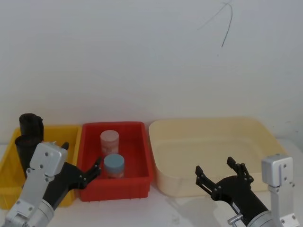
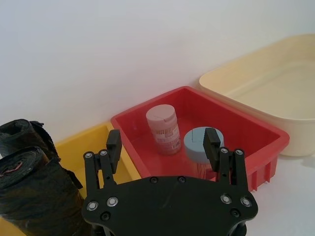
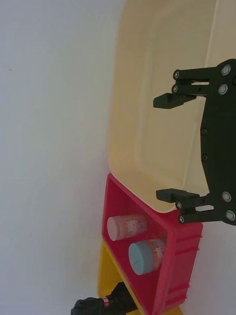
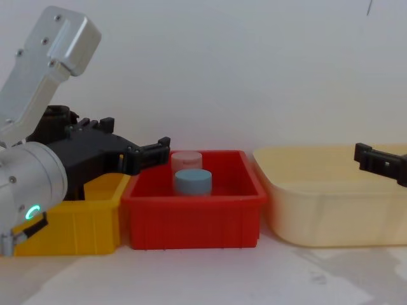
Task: Pick up the garbage bag with the one hand and transfer it to the other hand.
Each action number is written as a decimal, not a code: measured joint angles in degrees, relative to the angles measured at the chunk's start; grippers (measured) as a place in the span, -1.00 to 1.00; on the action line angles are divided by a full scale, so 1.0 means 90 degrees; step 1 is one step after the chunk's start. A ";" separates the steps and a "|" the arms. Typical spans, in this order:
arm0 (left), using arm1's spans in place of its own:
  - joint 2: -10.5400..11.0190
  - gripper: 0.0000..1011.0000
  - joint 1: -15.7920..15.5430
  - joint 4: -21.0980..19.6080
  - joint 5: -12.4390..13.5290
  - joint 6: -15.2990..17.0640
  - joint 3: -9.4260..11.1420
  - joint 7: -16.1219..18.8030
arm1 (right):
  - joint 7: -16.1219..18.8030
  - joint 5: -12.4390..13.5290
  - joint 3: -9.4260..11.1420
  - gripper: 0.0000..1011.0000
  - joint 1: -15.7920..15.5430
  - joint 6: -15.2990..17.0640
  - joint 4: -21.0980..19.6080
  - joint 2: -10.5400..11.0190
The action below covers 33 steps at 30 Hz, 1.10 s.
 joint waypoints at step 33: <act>0.0000 0.98 0.0000 0.0000 0.0000 0.0000 0.0000 0.0000 | 0.0000 0.0000 0.0000 0.98 0.0000 0.0000 0.0000 0.0000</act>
